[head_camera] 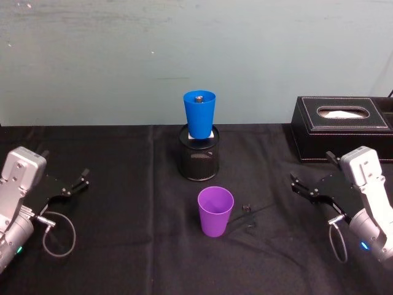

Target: Pick up one cup with a gripper and tap it against the other cup.

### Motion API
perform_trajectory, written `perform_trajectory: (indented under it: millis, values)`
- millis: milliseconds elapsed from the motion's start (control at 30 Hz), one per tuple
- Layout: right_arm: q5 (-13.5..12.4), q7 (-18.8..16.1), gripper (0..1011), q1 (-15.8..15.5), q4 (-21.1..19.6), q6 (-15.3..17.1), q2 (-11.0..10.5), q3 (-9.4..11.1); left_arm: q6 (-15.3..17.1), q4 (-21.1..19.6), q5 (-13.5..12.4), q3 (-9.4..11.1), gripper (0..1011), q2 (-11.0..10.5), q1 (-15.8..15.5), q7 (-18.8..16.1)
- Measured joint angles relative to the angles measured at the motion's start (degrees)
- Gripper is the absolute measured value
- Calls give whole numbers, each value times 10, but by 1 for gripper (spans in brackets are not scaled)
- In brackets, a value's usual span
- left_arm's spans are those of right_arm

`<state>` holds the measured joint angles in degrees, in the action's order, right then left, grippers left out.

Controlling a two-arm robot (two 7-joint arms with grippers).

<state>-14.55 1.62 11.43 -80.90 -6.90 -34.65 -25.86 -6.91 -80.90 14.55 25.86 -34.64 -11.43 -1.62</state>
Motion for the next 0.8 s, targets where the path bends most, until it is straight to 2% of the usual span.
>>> perform_trajectory:
  millis: [100,300,533,800]
  values:
    - [0,0,1003,0,0,0,0,0,0,0,0,0,1000,0,0,0]
    - [-19,-27,1002,-12,-32,-25,-5,20,0,0,0,0,1000,0,0,0]
    - [-63,-89,1003,-49,-64,-38,-17,29,0,0,0,0,1000,0,0,0]
    - [-106,-174,1003,-92,-87,-42,-26,18,0,0,0,0,1000,0,0,0]
